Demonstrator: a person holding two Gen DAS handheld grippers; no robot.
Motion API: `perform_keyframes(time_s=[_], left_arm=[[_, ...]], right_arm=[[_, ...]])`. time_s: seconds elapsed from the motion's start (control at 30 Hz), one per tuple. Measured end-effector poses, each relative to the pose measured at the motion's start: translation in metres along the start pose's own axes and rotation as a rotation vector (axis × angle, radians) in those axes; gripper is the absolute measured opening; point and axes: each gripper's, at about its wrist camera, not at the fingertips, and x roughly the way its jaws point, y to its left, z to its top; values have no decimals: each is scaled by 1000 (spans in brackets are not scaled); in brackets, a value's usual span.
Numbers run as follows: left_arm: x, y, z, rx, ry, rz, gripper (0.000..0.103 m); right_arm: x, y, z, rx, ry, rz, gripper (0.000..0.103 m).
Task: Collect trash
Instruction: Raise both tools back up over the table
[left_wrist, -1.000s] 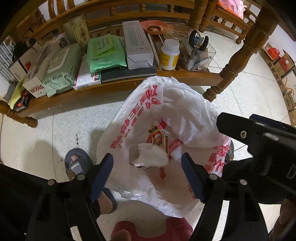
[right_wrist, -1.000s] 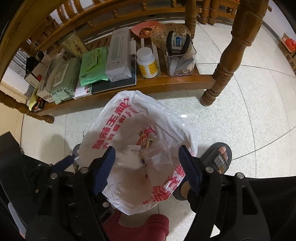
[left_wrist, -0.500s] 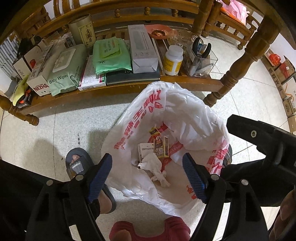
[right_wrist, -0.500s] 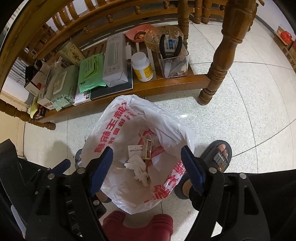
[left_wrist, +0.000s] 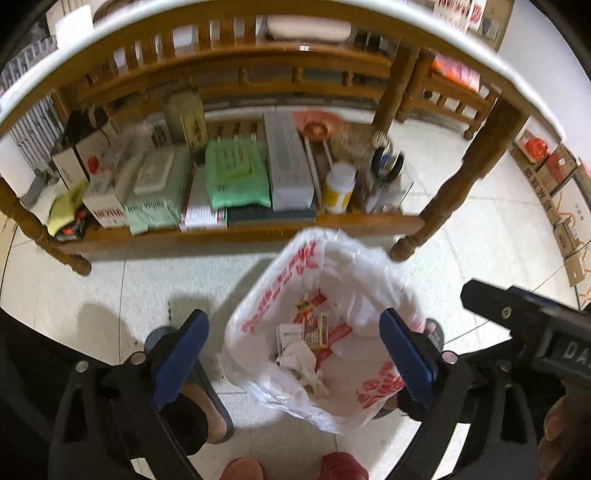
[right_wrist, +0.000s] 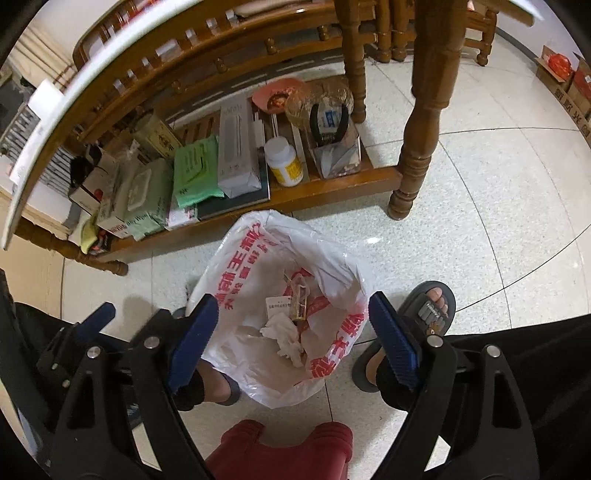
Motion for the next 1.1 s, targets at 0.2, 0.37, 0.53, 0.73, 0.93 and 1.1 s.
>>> perform_keyframes(time_s=[0.2,0.37,0.53,0.73,0.93,1.1], left_arm=[[-47,8,17,-28,-84,-22,95],[-73,15,34,-24,-131,-17,95],[-103,20,71,-33,-199,-22,95],[-139,26,137,-54,-299,-20,95],[-148,29,205,-40,-356,19,95],[-138,33,257,-43,-343,35,95]], right_arm=[[-43,-2,8,10,-59,36,85],[-81,0,30,15,-117,60,85],[-117,15,64,-18,-192,65,87],[-148,33,111,-32,-258,60,87],[-163,56,158,-44,-294,33,87],[-161,69,199,-23,-294,-2,87]])
